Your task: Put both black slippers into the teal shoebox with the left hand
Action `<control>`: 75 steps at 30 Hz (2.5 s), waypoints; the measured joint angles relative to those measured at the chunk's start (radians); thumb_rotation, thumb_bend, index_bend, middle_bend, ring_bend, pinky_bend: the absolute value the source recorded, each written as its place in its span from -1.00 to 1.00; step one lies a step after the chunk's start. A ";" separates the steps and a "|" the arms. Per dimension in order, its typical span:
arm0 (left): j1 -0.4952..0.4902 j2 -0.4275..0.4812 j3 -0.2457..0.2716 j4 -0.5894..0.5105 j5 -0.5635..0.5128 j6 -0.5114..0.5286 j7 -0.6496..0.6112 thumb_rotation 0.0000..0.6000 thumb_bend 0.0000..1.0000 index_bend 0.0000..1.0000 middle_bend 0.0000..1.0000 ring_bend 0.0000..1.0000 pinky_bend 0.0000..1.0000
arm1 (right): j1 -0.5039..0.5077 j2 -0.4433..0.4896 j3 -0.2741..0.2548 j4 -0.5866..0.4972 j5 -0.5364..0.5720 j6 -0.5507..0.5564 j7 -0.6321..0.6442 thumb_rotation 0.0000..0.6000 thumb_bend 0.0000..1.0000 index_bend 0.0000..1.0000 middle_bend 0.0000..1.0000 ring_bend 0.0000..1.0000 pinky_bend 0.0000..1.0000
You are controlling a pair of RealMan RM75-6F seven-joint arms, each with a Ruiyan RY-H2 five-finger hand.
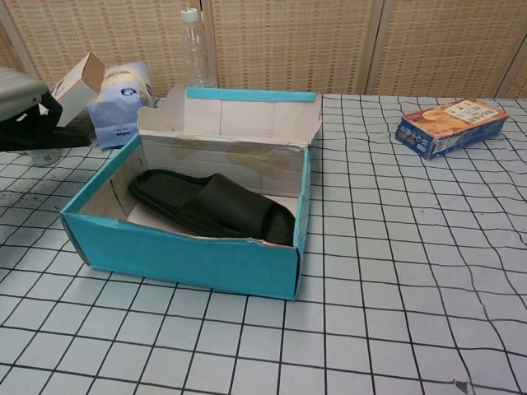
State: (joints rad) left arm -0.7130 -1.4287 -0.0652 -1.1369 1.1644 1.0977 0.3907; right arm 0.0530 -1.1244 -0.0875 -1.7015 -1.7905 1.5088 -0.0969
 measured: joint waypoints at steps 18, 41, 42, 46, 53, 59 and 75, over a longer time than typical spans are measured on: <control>-0.009 0.140 0.020 -0.080 0.481 0.288 -0.531 1.00 0.48 0.66 0.84 0.65 1.00 | 0.004 -0.020 -0.001 -0.003 0.008 -0.027 -0.046 0.75 -0.69 -1.00 -1.00 -1.00 -1.00; -0.120 0.010 0.104 -0.160 0.769 0.329 -0.790 1.00 0.50 0.66 0.84 0.62 1.00 | 0.008 -0.030 -0.009 -0.003 0.005 -0.039 -0.065 0.75 -0.69 -1.00 -1.00 -1.00 -1.00; -0.122 0.005 0.104 -0.151 0.765 0.325 -0.796 1.00 0.50 0.66 0.84 0.62 1.00 | 0.007 -0.031 -0.009 -0.003 0.006 -0.038 -0.067 0.75 -0.69 -1.00 -1.00 -1.00 -1.00; -0.128 -0.016 0.103 -0.105 0.729 0.287 -0.823 1.00 0.50 0.66 0.83 0.62 1.00 | 0.003 -0.029 -0.005 -0.005 0.007 -0.023 -0.064 0.75 -0.69 -1.00 -1.00 -1.00 -1.00; -0.133 -0.009 0.107 -0.147 0.677 0.210 -0.839 1.00 0.50 0.66 0.83 0.62 1.00 | 0.007 -0.023 -0.005 -0.002 0.008 -0.029 -0.051 0.75 -0.69 -1.00 -1.00 -1.00 -1.00; -0.148 0.027 0.111 -0.225 0.622 0.095 -0.820 1.00 0.50 0.66 0.83 0.62 1.00 | 0.004 -0.016 -0.005 0.000 0.004 -0.015 -0.037 0.75 -0.69 -1.00 -1.00 -1.00 -1.00; -0.183 0.060 0.074 -0.361 0.526 -0.014 -0.969 1.00 0.50 0.66 0.83 0.62 1.00 | 0.007 -0.016 -0.008 0.001 0.002 -0.022 -0.034 0.75 -0.69 -1.00 -1.00 -1.00 -1.00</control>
State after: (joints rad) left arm -0.8957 -1.3686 0.0088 -1.4980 1.6907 1.0839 -0.5782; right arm 0.0598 -1.1402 -0.0952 -1.7005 -1.7881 1.4873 -0.1311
